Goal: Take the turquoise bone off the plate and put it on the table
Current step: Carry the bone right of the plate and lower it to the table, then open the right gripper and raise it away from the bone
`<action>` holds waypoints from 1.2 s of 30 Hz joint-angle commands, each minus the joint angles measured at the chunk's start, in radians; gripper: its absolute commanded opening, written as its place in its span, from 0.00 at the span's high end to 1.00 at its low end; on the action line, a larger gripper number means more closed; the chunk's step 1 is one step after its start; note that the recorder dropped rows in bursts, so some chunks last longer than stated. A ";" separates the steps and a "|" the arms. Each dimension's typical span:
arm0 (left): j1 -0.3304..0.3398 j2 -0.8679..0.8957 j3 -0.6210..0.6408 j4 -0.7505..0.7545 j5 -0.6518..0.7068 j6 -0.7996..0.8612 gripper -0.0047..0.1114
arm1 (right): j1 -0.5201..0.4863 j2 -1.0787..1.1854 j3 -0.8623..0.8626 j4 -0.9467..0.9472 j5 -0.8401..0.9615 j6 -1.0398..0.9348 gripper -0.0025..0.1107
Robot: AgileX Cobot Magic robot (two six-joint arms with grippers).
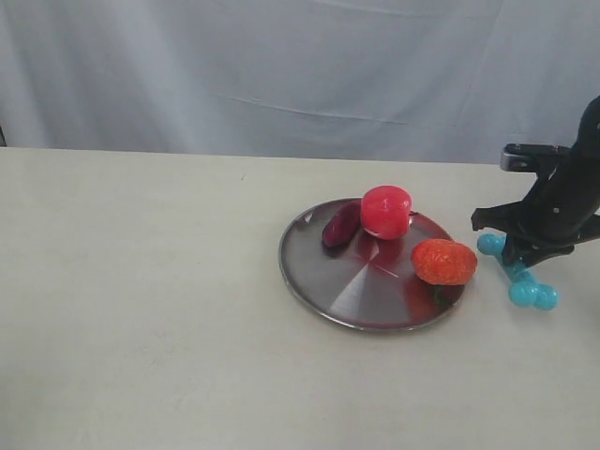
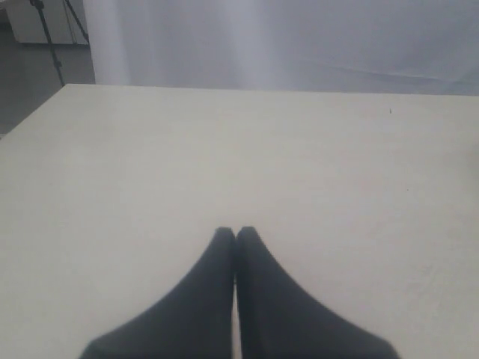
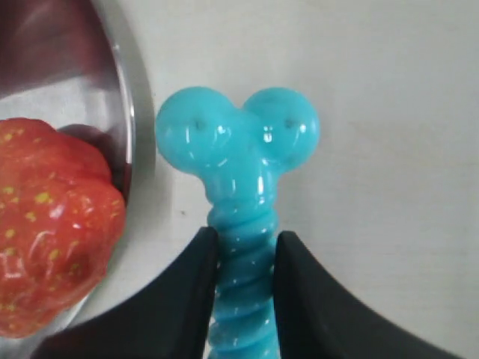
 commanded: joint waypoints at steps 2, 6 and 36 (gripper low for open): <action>-0.008 -0.001 0.003 -0.001 -0.005 -0.004 0.96 | -0.002 0.038 -0.002 -0.013 -0.020 -0.001 0.98; -0.008 -0.001 0.003 -0.001 -0.005 -0.004 0.96 | -0.002 0.050 -0.002 -0.013 -0.036 -0.001 0.98; -0.008 -0.001 0.003 -0.001 -0.005 -0.004 0.96 | -0.002 -0.397 -0.002 0.051 0.038 -0.088 0.98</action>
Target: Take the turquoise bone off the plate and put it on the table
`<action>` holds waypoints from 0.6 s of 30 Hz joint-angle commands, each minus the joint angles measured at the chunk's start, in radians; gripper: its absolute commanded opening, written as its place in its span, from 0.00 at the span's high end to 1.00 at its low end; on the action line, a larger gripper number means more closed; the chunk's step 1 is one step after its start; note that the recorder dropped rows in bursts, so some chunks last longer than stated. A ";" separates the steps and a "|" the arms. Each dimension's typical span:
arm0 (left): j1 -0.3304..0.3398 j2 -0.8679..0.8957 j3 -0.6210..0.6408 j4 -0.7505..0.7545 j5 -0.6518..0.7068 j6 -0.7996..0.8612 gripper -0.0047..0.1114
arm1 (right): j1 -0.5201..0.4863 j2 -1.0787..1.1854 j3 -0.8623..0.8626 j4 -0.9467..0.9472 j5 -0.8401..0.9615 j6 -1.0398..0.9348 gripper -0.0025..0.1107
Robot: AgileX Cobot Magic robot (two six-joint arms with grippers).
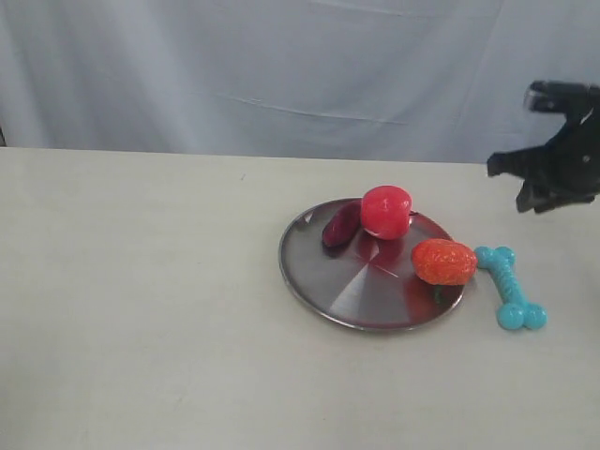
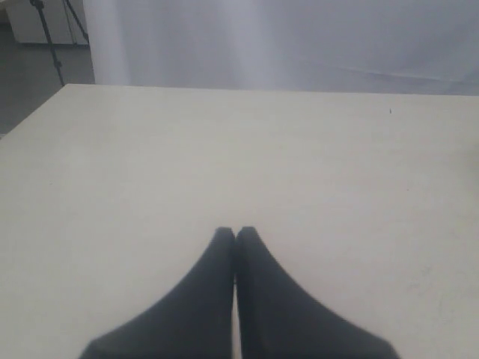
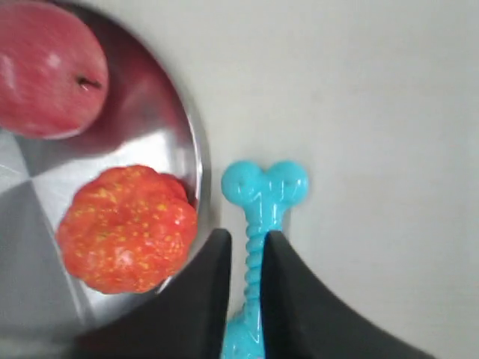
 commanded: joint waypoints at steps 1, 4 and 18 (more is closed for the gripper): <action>-0.008 -0.001 0.003 -0.001 -0.005 -0.004 0.96 | -0.002 -0.225 -0.002 0.004 -0.004 -0.066 0.98; -0.008 -0.001 0.003 -0.001 -0.005 -0.004 0.96 | -0.002 -0.377 -0.002 0.004 -0.044 -0.088 0.98; -0.008 -0.001 0.003 -0.001 -0.005 -0.004 0.96 | -0.002 -0.924 -0.002 0.046 -0.099 -0.069 0.98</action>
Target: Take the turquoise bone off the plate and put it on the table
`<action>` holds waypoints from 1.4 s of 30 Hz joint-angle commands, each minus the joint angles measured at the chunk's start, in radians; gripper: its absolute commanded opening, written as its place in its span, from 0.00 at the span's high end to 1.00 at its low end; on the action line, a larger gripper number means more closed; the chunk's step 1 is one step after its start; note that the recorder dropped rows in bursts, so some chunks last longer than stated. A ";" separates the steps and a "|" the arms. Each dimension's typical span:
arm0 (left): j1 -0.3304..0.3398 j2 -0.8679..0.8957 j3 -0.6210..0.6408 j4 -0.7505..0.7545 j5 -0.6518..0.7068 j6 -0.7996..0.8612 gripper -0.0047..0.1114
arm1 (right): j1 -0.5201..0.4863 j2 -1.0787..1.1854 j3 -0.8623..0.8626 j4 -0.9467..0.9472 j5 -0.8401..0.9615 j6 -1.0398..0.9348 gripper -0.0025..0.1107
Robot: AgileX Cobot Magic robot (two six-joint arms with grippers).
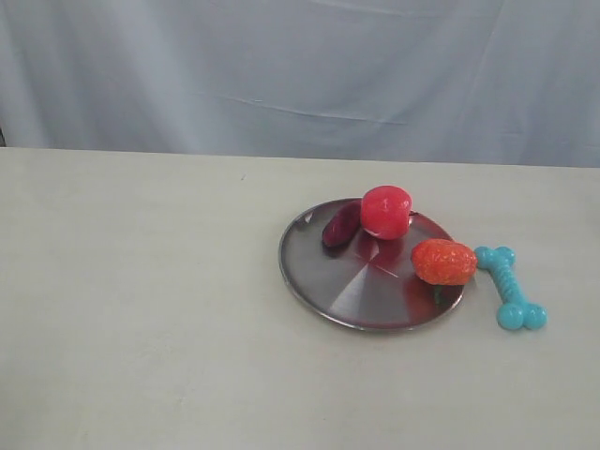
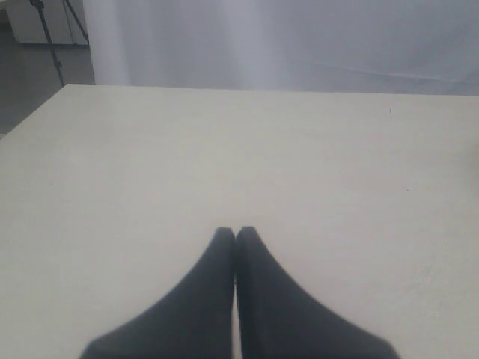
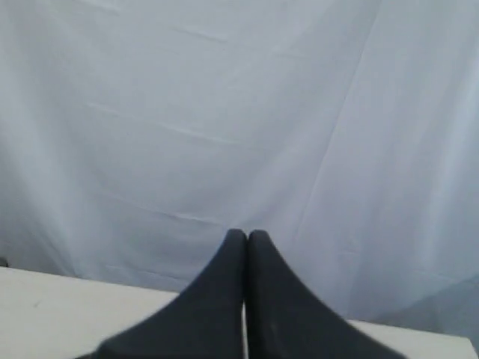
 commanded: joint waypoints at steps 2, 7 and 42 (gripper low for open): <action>-0.008 -0.001 0.003 -0.001 -0.005 -0.004 0.96 | -0.002 -0.137 -0.002 0.046 0.052 0.021 0.98; -0.008 -0.001 0.003 -0.001 -0.005 -0.004 0.96 | -0.002 -0.228 -0.002 0.068 0.086 0.027 0.98; -0.008 -0.001 0.003 -0.001 -0.005 -0.004 0.96 | 0.020 -0.734 -0.002 0.017 0.060 0.012 0.98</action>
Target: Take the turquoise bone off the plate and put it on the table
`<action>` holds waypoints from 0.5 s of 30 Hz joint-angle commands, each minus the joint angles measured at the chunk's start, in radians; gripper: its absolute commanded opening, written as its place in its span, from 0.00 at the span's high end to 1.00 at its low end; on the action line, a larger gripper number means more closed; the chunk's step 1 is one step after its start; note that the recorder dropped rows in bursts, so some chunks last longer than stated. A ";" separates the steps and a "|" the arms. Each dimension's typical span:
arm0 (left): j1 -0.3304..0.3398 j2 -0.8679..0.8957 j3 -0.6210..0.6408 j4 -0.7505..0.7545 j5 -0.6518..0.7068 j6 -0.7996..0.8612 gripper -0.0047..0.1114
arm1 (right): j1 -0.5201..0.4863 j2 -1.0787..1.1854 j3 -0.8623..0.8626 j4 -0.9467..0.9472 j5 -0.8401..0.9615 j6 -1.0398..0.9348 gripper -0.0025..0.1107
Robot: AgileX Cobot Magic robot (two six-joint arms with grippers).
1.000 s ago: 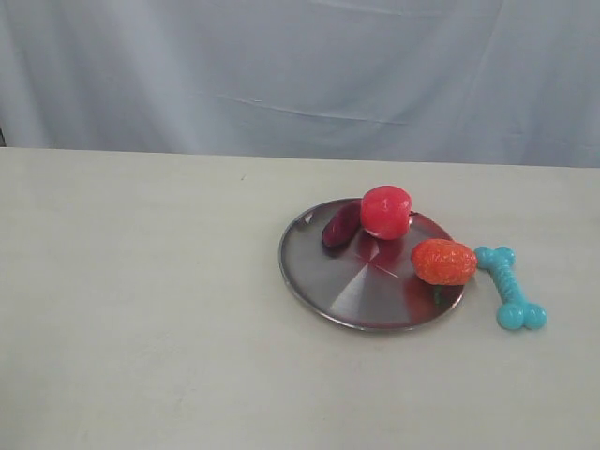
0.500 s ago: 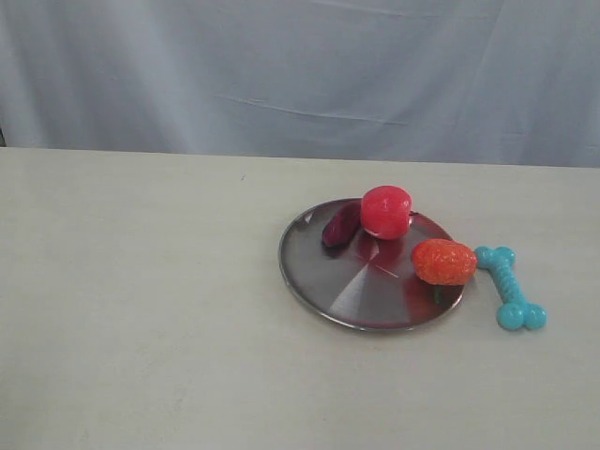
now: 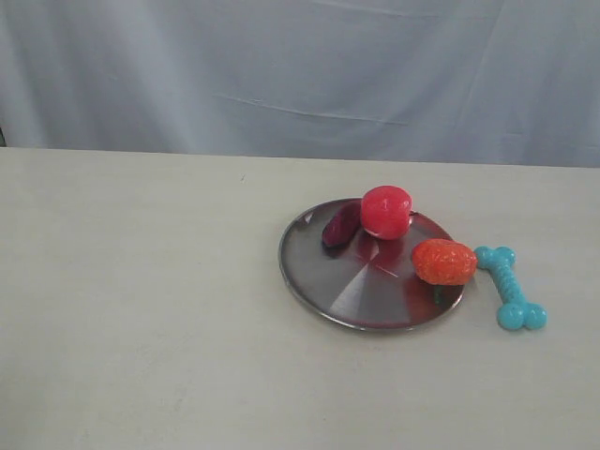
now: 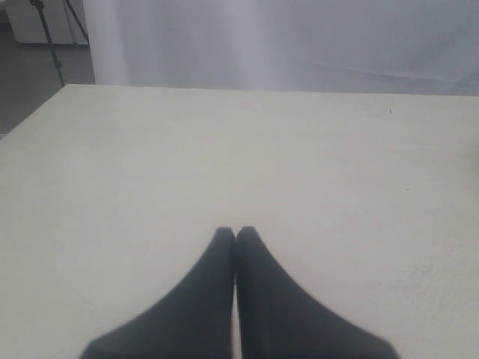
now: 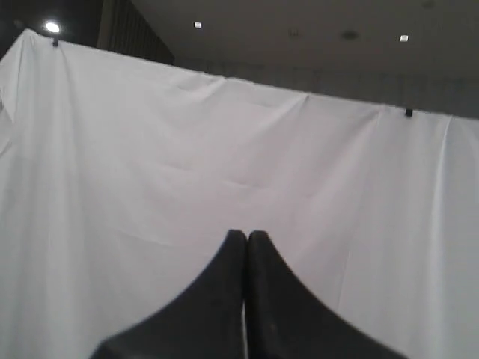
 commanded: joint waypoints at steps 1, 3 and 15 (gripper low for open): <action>-0.008 -0.001 0.003 -0.001 -0.005 -0.004 0.96 | 0.034 -0.083 0.002 -0.058 -0.021 -0.008 0.98; -0.008 -0.001 0.003 -0.001 -0.005 -0.004 0.96 | 0.065 -0.096 0.002 -0.080 -0.019 -0.008 0.98; -0.008 -0.001 0.003 -0.001 -0.005 -0.004 0.96 | 0.126 -0.178 0.354 -0.120 -0.234 0.011 0.98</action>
